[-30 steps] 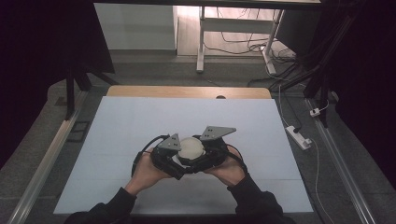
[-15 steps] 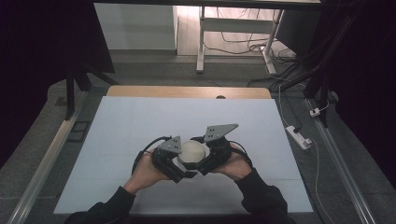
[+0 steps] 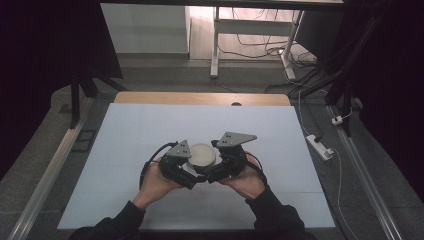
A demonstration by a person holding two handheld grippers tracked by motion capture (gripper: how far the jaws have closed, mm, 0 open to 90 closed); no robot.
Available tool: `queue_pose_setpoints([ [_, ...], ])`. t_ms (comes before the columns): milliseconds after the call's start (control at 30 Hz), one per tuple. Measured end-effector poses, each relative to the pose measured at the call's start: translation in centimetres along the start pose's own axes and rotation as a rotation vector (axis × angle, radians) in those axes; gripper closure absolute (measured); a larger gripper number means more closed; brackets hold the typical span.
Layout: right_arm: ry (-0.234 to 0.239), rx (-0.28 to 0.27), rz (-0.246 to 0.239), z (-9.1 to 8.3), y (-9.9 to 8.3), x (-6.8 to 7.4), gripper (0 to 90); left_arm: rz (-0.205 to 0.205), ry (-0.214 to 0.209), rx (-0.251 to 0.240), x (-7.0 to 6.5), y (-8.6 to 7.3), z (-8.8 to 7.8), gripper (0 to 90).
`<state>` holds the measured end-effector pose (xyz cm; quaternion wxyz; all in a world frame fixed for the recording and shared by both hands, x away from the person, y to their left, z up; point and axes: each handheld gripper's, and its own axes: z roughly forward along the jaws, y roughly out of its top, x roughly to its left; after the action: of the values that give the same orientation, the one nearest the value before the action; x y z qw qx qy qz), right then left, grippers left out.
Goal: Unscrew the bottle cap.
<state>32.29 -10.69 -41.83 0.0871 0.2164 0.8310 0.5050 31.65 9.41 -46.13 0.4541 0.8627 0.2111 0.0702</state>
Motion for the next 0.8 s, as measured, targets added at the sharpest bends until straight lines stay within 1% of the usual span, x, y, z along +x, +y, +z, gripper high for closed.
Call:
queue_pose_setpoints([
  [67,-0.018,0.003,0.008,0.3,-0.1,0.2,0.0,-0.008,0.013,0.001,-0.1,0.0,0.1,7.2],
  [200,-0.05,0.001,0.008,0.7,-0.2,0.7,1.3,-0.003,0.03,0.011,-0.3,0.1,0.1,7.3],
  [267,-0.057,-0.005,0.004,0.8,-0.3,0.9,5.2,-0.002,0.03,0.01,-0.3,0.2,0.1,7.3],
  [300,-0.052,-0.006,-0.001,0.8,-0.3,0.9,6.6,-0.004,0.028,0.008,-0.3,0.2,0.1,7.3],
  [367,-0.059,-0.015,-0.016,0.8,-0.4,1.1,6.9,-0.004,0.019,0.003,-0.3,0.2,0.0,7.3],
  [433,-0.049,-0.013,-0.031,0.7,-0.3,1.1,7.0,0.007,0.008,0.003,-0.2,0.2,-0.1,7.3],
  [533,-0.005,-0.01,-0.038,0.5,-0.3,0.8,7.0,0.033,-0.02,0.007,-0.1,0.2,-0.2,7.3],
  [633,0.062,-0.01,-0.04,0.2,-0.3,0.2,7.0,0.042,-0.062,-0.001,-0.1,0.2,-0.2,7.3],
  [667,0.088,-0.009,-0.048,0.1,-0.4,0.0,7.0,0.053,-0.073,0.002,-0.1,0.2,-0.2,7.3],
  [700,0.111,-0.007,-0.064,0.0,-0.4,-0.2,7.0,0.056,-0.079,0.005,-0.2,0.3,-0.1,7.3],
  [800,0.173,0.009,-0.105,-0.2,-0.5,-0.7,7.0,0.083,-0.108,0.015,-0.3,0.2,0.1,7.3],
])
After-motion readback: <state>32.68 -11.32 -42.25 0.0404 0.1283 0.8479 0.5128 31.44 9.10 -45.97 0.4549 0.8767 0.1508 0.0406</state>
